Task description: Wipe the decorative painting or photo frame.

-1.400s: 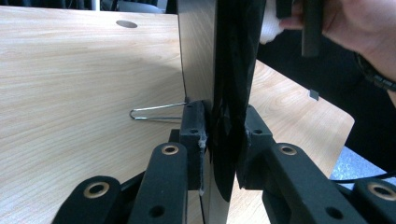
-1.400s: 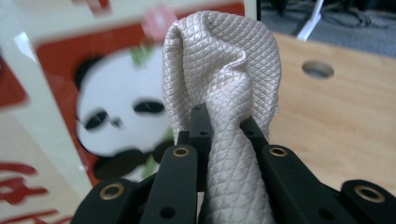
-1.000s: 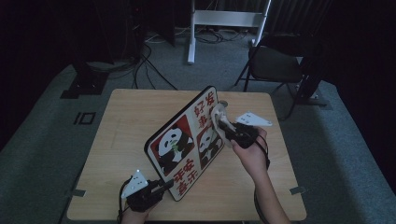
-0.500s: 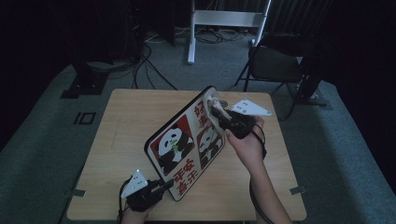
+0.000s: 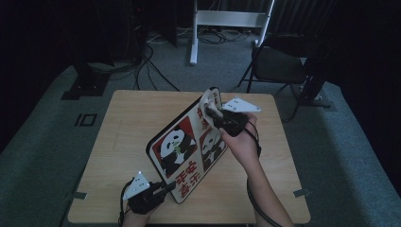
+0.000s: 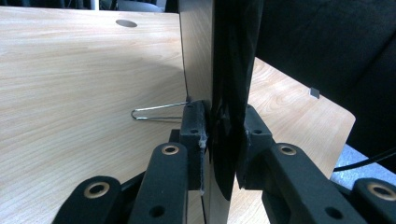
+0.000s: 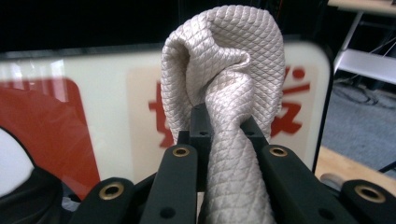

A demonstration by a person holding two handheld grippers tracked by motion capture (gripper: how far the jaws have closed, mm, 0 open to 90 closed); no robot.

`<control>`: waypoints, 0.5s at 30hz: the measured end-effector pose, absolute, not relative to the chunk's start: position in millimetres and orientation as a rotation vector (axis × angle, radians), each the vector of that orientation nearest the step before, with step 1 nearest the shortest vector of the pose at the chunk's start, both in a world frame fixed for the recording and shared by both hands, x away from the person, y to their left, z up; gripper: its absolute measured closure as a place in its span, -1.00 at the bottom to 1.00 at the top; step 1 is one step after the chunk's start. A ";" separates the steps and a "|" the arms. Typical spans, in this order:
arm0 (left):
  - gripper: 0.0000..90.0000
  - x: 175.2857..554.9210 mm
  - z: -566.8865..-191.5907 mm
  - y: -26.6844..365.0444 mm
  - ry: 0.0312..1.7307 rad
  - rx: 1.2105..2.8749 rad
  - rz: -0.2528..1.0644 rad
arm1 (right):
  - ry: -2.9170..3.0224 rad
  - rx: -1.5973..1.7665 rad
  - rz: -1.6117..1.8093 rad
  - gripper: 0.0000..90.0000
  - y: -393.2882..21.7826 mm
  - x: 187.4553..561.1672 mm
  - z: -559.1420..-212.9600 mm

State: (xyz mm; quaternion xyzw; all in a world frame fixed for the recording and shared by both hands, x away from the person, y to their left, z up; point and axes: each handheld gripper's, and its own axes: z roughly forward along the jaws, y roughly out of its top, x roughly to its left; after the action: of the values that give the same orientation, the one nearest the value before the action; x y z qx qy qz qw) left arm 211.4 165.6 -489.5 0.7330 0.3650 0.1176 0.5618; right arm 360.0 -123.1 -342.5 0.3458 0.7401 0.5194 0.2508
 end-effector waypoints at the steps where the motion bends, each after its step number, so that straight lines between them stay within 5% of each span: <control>1: 0.71 211.4 -489.4 165.5 0.860 1.727 0.278 | 2.019 0.949 1.413 0.81 -123.3 360.6 -344.7; 15: 0.70 211.2 -489.4 164.2 0.858 1.729 0.277 | 2.066 1.004 1.351 0.81 -132.0 359.4 -379.3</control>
State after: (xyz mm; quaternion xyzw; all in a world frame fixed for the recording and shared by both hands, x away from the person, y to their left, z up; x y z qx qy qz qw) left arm 211.2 164.2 -489.4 0.7338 0.3644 0.1177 0.5611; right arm 359.4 -132.0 -379.3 0.3662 0.7534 0.4927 0.2358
